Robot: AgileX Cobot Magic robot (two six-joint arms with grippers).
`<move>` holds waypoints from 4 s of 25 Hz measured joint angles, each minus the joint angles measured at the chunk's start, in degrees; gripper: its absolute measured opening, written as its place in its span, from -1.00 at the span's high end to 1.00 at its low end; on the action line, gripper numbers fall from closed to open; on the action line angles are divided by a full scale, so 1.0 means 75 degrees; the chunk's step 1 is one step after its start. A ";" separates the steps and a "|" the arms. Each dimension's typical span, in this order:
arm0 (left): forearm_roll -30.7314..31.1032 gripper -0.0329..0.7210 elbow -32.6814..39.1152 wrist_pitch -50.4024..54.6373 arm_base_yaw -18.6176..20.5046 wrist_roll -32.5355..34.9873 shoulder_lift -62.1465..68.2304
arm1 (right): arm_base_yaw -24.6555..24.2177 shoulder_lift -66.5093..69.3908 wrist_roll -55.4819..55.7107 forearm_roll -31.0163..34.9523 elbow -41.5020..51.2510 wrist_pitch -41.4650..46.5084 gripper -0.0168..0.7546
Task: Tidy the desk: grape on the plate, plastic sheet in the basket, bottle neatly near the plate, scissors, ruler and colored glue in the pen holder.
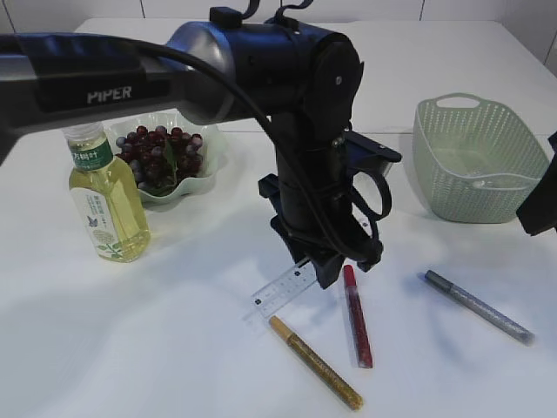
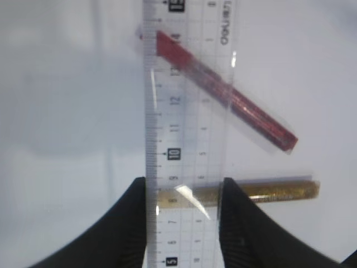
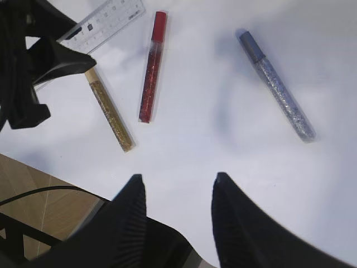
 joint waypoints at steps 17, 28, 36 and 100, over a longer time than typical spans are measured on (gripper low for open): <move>-0.0424 0.17 0.5164 -0.5571 0.0846 -0.0072 -0.3597 | 0.0000 0.0000 -0.0170 0.0012 0.0000 0.0000 0.12; -0.0380 0.17 0.5324 -1.0990 0.1147 -0.0072 -0.3250 | 0.0000 0.0000 -0.0481 0.0012 0.0000 0.0000 0.12; -0.0380 0.17 0.5201 -1.4592 0.1217 -0.0072 -0.1885 | 0.0000 0.0000 -0.0666 0.0012 0.0000 -0.0014 0.12; -0.0459 0.11 0.1954 -1.1984 0.1696 0.0010 -0.0173 | 0.0000 0.0000 -0.0916 0.0012 0.0000 -0.0087 0.12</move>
